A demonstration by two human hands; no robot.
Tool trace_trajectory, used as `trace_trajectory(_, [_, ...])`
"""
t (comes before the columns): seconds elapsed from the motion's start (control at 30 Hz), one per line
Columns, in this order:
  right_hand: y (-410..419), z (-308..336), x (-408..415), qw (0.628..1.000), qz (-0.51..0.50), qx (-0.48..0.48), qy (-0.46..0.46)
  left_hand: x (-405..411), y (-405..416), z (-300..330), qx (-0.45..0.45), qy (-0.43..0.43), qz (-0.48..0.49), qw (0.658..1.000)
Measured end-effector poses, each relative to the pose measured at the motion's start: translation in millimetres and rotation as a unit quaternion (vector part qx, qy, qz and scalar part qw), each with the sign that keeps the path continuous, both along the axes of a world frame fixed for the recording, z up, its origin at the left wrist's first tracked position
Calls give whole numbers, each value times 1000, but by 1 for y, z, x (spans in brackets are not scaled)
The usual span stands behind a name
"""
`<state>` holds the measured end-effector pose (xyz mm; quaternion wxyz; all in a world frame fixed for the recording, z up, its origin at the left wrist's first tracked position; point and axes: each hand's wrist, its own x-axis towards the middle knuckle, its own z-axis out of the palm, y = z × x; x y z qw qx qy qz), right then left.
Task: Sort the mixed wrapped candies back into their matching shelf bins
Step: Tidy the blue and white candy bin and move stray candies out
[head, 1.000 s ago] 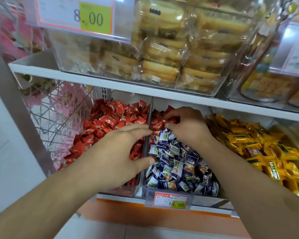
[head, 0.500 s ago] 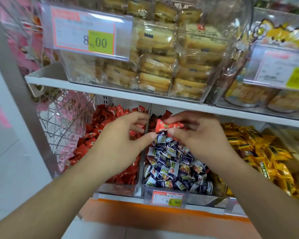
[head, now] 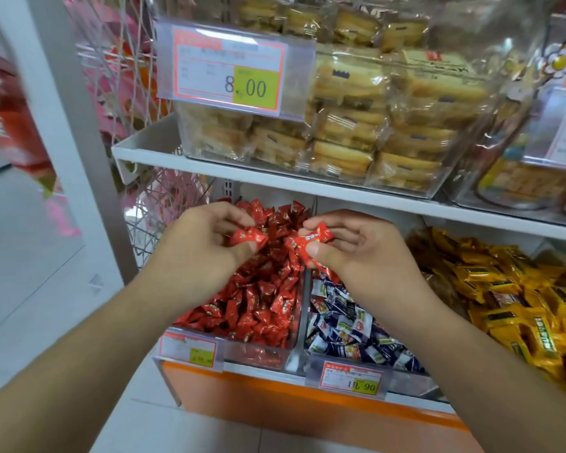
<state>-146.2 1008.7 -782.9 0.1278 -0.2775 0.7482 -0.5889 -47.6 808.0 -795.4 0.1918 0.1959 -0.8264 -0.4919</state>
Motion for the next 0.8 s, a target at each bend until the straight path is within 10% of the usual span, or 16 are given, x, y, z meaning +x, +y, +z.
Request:
trace_trajectory(0.37, [-15,-5,-7,998,64,5,2,1,-14,-13,-133,-72,-3,988])
trace_trajectory(0.53, [21,-17,-33,950,-57,229,203,-4,10,-10,-207,-48,-90,973])
trace_trajectory(0.8, [42,-36,-55,873,60,397,277,-18,35,-25,-271,-84,-216,934])
